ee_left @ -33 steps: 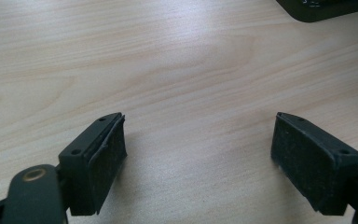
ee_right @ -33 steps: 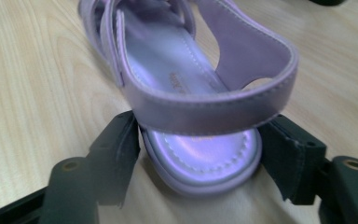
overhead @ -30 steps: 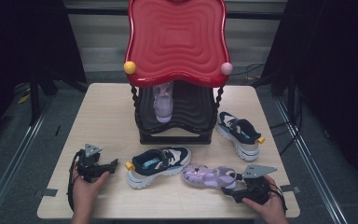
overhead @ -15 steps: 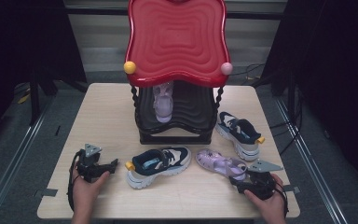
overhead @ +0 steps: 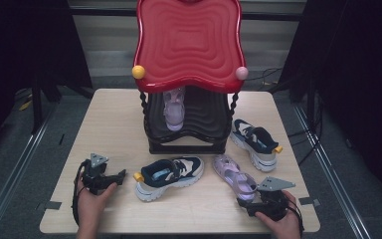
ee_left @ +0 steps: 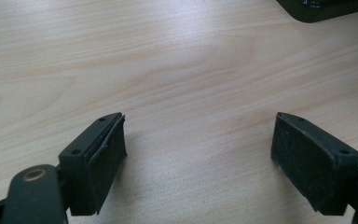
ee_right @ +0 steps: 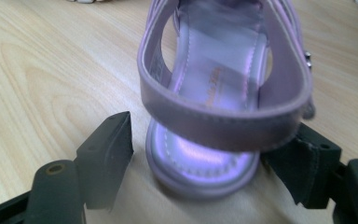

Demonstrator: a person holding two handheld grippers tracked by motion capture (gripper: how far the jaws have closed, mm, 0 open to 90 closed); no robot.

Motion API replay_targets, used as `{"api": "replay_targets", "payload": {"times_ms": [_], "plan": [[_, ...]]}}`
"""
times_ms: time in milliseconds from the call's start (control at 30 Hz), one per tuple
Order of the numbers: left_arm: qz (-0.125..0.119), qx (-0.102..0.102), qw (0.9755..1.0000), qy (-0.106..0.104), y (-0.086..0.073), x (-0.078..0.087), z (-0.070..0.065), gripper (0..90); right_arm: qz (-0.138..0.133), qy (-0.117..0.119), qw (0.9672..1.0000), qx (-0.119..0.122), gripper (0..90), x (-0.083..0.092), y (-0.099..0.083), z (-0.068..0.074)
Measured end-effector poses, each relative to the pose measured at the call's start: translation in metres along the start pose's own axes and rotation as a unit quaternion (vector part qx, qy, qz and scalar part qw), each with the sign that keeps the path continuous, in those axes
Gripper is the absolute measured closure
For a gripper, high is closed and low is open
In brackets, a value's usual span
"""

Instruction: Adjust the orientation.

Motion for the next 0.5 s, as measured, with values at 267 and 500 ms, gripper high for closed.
{"api": "replay_targets", "payload": {"times_ms": [267, 500], "plan": [[0.0, -0.002, 1.0, 0.0, 0.0, 0.0, 0.0, 17.5, 0.002, -0.011, 0.9998, 0.013, 26.9, -0.007, 0.004, -0.001], [0.0, 0.0, 1.0, 0.0, 0.0, 0.0, 0.0, 17.5, 0.001, -0.014, 0.9998, 0.012, 29.7, -0.012, 0.006, -0.002]]}}
Point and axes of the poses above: each handheld gripper's, and its own axes: x roughly backward along the jaws, y roughly out of its top, z roughly to its left, the point moved 4 cm from there along -x, roughly forward along the jaws, and after that the axes turned 11 degrees about -z, right-handed, at the moved point
